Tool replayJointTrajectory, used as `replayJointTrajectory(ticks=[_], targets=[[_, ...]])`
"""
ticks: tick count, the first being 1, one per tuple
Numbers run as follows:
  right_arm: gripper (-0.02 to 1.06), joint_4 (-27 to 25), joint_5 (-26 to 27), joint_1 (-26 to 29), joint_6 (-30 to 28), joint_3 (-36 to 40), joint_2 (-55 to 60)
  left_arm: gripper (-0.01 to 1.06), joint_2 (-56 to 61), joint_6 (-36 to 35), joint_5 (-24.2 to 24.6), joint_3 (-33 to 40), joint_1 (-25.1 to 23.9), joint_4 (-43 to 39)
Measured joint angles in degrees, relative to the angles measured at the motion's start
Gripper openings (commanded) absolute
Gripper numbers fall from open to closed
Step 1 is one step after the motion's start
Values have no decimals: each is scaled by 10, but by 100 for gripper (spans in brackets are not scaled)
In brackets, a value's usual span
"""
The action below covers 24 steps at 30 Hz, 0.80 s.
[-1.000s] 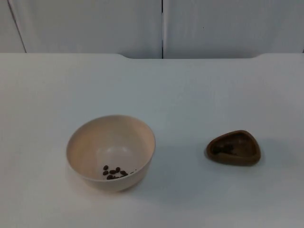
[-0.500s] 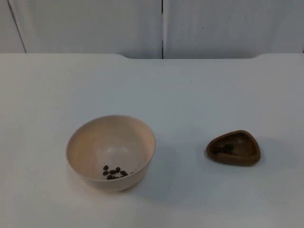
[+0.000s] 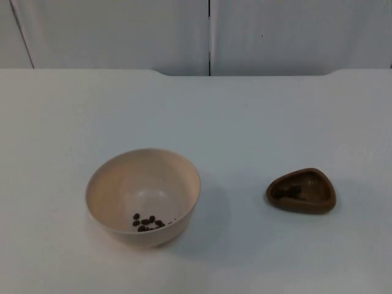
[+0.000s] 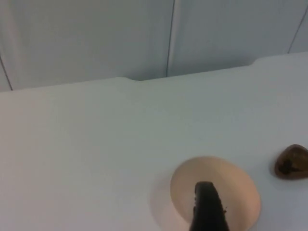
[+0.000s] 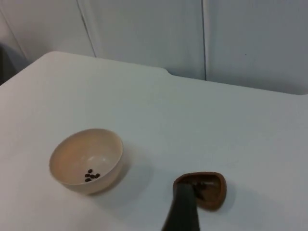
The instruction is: Pick up the bowl with the left hand and pour the coffee beans from the cup into the bowl with the right hand.
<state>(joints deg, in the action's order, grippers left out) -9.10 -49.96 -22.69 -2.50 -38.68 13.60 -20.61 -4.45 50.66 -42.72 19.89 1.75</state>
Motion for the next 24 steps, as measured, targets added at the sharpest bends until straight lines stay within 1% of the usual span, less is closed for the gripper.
replayJointTrajectory(ticks=[4, 9, 11, 14, 16, 17, 21, 24], targets=[[62, -14, -13, 0, -9, 26, -44, 53, 27, 0, 33, 0, 0, -10], [62, -36, -17, 0, -27, 41, -84, 53, 50, 0, 45, 12, 0, -11], [62, -42, -17, 0, -32, 41, -92, 53, 60, 0, 46, 24, 0, -11], [62, -58, -22, 0, -49, 41, -116, 53, 100, 0, 65, 61, 0, -11], [62, -59, -37, 0, -53, 41, -126, 53, 131, 0, 76, 75, 0, -11], [62, -59, -37, 0, -53, 41, -126, 53, 131, 0, 76, 75, 0, -11], [62, -59, -67, 0, -67, 43, -134, 53, 189, 4, 77, 80, 0, -11], [62, -59, -73, 0, -73, 44, -134, 53, 203, 16, 87, 80, 0, -11]])
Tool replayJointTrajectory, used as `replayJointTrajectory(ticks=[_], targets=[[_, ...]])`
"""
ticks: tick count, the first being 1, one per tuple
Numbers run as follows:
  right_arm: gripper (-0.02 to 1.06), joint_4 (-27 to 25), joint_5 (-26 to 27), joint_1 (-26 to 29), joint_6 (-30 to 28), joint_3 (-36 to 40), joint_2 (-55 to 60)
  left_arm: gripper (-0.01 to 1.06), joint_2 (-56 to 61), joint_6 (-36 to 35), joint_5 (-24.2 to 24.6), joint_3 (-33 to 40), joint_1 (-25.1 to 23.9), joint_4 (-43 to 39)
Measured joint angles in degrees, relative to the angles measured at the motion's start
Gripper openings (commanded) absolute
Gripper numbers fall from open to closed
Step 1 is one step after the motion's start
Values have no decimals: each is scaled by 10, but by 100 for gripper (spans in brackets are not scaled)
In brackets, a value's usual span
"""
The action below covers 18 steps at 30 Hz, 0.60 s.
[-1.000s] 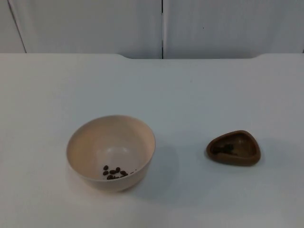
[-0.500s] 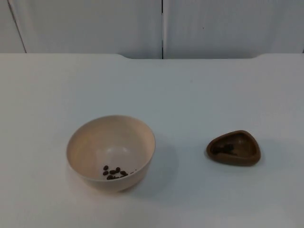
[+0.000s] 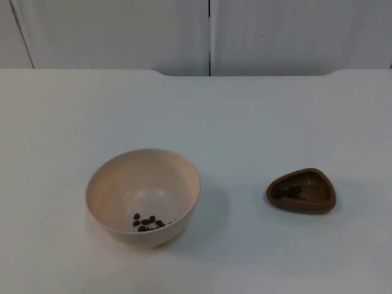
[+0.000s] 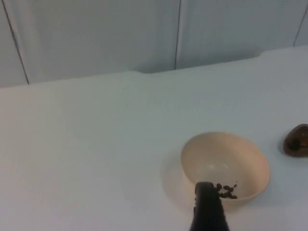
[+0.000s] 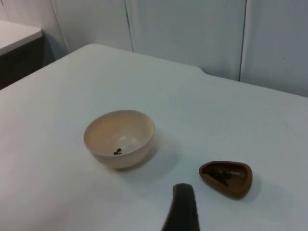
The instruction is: Pick up the bowl with the left hand and pour the coffee beans from the cup into the bowl with the right hand.
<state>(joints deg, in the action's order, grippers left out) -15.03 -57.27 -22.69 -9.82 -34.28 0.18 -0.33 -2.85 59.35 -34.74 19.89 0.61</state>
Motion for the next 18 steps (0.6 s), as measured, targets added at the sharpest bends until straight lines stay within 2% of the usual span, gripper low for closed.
replayJointTrajectory(ticks=[4, 9, 18], targets=[[62, 0, -5, 0, -8, 0, 0, 53, 1, 12, 31, 15, 0, 0], [62, 0, -17, 0, -9, 0, 0, 53, 1, 15, 32, 55, 0, 0], [62, 0, -34, 0, -14, 0, 0, 53, 1, 15, 29, 62, 0, 0]])
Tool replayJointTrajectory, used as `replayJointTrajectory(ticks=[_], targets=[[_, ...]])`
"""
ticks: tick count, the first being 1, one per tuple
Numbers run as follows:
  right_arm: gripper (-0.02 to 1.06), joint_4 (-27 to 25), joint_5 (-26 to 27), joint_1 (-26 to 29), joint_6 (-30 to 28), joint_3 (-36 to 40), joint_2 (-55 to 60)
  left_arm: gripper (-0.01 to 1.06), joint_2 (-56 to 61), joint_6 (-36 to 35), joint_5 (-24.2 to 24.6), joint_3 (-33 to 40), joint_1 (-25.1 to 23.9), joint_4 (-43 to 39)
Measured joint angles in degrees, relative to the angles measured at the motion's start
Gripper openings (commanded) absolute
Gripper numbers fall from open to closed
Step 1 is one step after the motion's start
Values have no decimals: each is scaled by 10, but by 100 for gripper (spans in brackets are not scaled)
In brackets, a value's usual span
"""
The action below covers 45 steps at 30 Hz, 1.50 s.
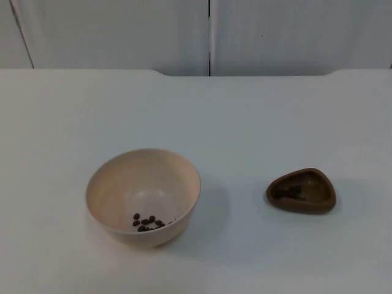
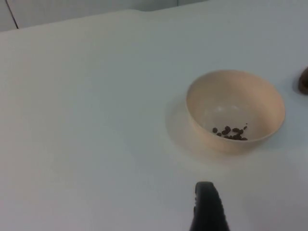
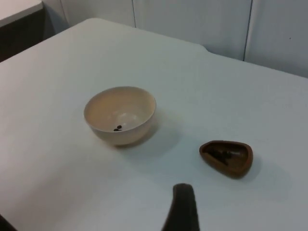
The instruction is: Pick up the bowl with the left hand and pour the coffee beans from the cup into the bowl with the right hand.
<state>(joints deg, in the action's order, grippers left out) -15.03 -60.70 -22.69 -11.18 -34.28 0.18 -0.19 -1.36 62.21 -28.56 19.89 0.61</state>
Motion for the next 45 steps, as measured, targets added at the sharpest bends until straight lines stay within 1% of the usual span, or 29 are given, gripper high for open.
replayJointTrajectory(ticks=[5, 8, 13, 15, 16, 17, 21, 22, 33, 39, 40, 42, 43, 45], targets=[[62, 0, -9, 0, -4, 3, 0, 53, 0, 0, 0, 0, 0, -6], [62, 4, -10, 0, -4, 32, 0, 53, 0, 0, 0, 0, 0, -6], [62, 18, -15, 0, 2, 46, 0, 53, 0, 1, 0, 0, 0, -13], [62, 31, -15, 0, 14, 46, 0, 53, 0, 1, 0, 0, 0, -13], [62, 48, -15, 0, 28, 46, 0, 53, 0, 1, 0, 0, 0, -14], [62, 48, -15, 0, 28, 46, 0, 53, 0, 1, 0, 0, 0, -14], [62, 124, -15, 0, 78, 46, 0, 53, 0, 1, 0, 0, 0, -15], [62, 136, -15, 0, 86, 46, 0, 53, 0, 1, 0, 0, 0, -15], [62, 142, -15, 0, 87, 46, 0, 53, 0, 1, 0, 0, 0, -15], [62, 135, -15, 0, 73, 46, 0, 53, 0, 1, 0, 0, 0, -15], [62, 135, -15, 0, 71, 46, 0, 55, 0, 1, 0, 0, 0, -15], [62, 135, -15, 0, 71, 46, 0, 63, 0, 1, 0, 0, 0, -15], [62, 135, -15, 0, 71, 46, 0, 63, 0, 1, 0, 0, 0, -15], [62, 135, -15, 0, 71, 46, 0, 75, 0, 1, 0, 0, 0, -15]])
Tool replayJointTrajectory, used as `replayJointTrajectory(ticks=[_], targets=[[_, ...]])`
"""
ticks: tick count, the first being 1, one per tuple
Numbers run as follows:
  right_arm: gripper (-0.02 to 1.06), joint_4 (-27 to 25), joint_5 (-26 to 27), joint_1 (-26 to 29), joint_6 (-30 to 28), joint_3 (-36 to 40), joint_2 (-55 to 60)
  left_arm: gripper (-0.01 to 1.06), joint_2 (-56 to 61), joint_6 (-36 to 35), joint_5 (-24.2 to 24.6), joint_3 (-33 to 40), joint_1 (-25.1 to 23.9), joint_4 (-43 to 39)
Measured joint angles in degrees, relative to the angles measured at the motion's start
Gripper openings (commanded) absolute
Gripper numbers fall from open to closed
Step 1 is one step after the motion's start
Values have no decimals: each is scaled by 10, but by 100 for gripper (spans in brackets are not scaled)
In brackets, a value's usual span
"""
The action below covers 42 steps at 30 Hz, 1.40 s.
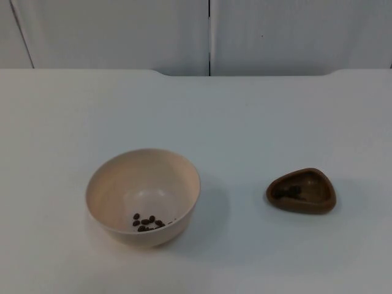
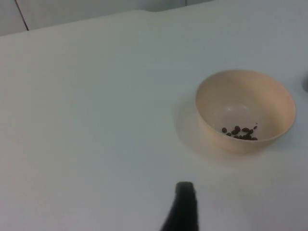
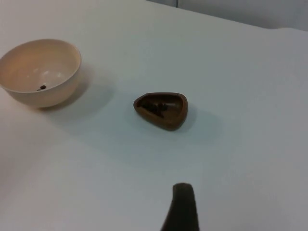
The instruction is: Pick up the bowl with the left hand and pour the coffee beans from the cup into the bowl with the right hand.
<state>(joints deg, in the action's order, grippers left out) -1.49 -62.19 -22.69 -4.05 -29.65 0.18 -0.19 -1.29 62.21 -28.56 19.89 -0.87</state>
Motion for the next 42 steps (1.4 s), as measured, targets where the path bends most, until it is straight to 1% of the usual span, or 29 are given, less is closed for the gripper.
replayJointTrajectory(ticks=[2, 3, 4, 5, 6, 9, 10, 11, 35, 37, 39, 41, 42], targets=[[63, 0, 0, 0, 0, 0, 0, 89, 0, 0, 0, 0, 0, 0], [65, 0, 0, 0, 0, 0, 0, 96, 0, 0, 0, 0, 0, 0], [65, 0, 0, 0, 0, 0, 0, 96, 0, 1, 0, 0, 0, 0], [71, 0, 0, 0, 0, 0, 0, 103, 0, 2, 0, 0, 0, 0], [77, 0, 0, 0, 0, 0, 0, 105, 0, 2, 0, 0, 0, 0], [98, 0, 0, 0, 0, 0, 0, 105, 0, 2, 0, 0, 0, 0], [98, 0, 0, 0, 0, 0, 0, 105, 0, 2, 0, 0, 0, 0], [104, 0, 0, 0, 0, 0, 0, 105, 0, 2, 0, 0, 0, 0], [105, 0, 0, 3, 0, 0, 0, 105, 0, 2, 0, 0, 0, 0], [105, 0, 0, 18, 0, 0, 0, 105, 0, 2, 0, 0, 0, 0], [105, 0, 0, 52, 0, 0, 0, 105, 0, 2, 0, 0, 0, 0], [105, 0, 0, 60, 0, 0, 0, 105, 0, 2, 0, 0, 0, 0], [105, 0, 0, 72, 0, 0, 0, 105, 0, 2, 0, 0, 0, 0]])
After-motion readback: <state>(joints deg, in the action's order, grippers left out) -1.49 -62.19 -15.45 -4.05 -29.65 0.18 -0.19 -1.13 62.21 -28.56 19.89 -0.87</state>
